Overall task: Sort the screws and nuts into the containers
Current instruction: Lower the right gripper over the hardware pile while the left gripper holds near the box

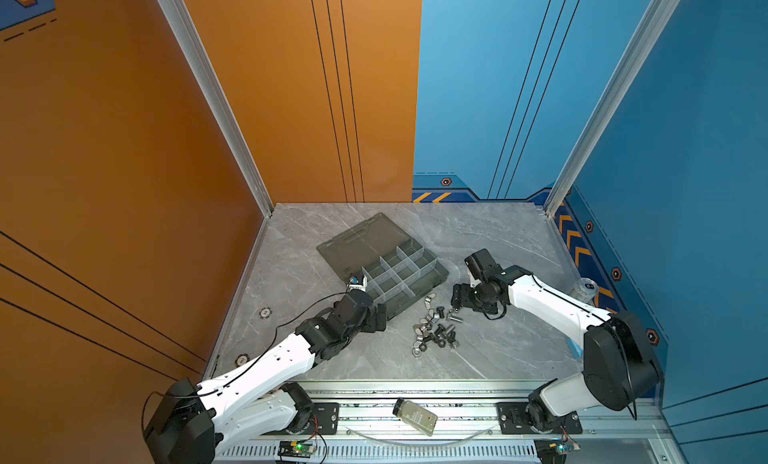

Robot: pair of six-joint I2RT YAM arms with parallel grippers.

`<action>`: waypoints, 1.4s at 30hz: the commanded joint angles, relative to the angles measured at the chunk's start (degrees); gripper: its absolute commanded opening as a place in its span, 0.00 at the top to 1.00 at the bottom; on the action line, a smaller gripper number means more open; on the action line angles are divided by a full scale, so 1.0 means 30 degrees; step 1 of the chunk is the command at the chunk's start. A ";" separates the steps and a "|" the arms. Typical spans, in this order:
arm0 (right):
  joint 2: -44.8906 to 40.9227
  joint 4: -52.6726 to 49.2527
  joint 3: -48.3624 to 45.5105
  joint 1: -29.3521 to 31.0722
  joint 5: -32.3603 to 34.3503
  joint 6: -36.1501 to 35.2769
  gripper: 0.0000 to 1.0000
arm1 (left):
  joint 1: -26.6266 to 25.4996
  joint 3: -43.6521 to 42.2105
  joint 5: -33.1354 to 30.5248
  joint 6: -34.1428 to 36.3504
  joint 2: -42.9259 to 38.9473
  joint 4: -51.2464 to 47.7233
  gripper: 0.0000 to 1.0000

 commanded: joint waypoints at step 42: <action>0.4159 0.3295 0.0321 0.0895 -0.0238 0.7733 0.34 | 0.0277 0.0628 0.0078 0.0277 0.0117 -0.0220 0.02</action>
